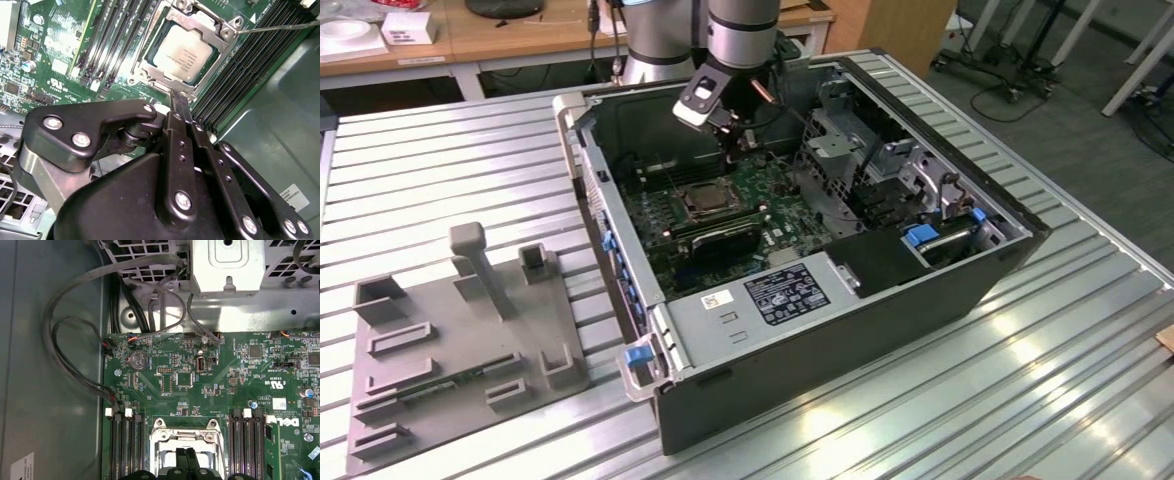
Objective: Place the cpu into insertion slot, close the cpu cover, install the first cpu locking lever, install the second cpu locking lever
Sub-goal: 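Close the cpu cover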
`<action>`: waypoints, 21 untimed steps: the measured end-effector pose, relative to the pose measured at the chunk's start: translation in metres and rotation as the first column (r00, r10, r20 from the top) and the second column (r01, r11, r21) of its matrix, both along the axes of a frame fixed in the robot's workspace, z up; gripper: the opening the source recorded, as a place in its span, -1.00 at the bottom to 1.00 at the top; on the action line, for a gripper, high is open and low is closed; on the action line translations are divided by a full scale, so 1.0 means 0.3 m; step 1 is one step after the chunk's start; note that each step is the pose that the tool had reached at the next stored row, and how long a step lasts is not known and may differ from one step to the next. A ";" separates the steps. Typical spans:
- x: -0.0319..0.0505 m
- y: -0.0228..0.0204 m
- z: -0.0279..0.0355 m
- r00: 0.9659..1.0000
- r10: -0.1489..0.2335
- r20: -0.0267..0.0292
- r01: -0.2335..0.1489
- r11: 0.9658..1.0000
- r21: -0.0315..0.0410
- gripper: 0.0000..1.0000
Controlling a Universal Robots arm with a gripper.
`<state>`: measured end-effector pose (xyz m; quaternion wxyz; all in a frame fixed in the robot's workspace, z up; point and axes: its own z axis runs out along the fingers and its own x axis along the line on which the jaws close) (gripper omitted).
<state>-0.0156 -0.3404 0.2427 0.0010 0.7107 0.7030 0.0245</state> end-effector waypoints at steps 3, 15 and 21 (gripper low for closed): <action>-0.007 0.000 -0.001 1.000 0.000 0.000 0.000 1.000 0.000 -0.79; -0.024 0.000 -0.002 1.000 0.000 0.002 0.000 1.000 0.000 -0.79; -0.071 0.000 -0.009 1.000 0.000 0.005 0.000 1.000 0.000 -0.79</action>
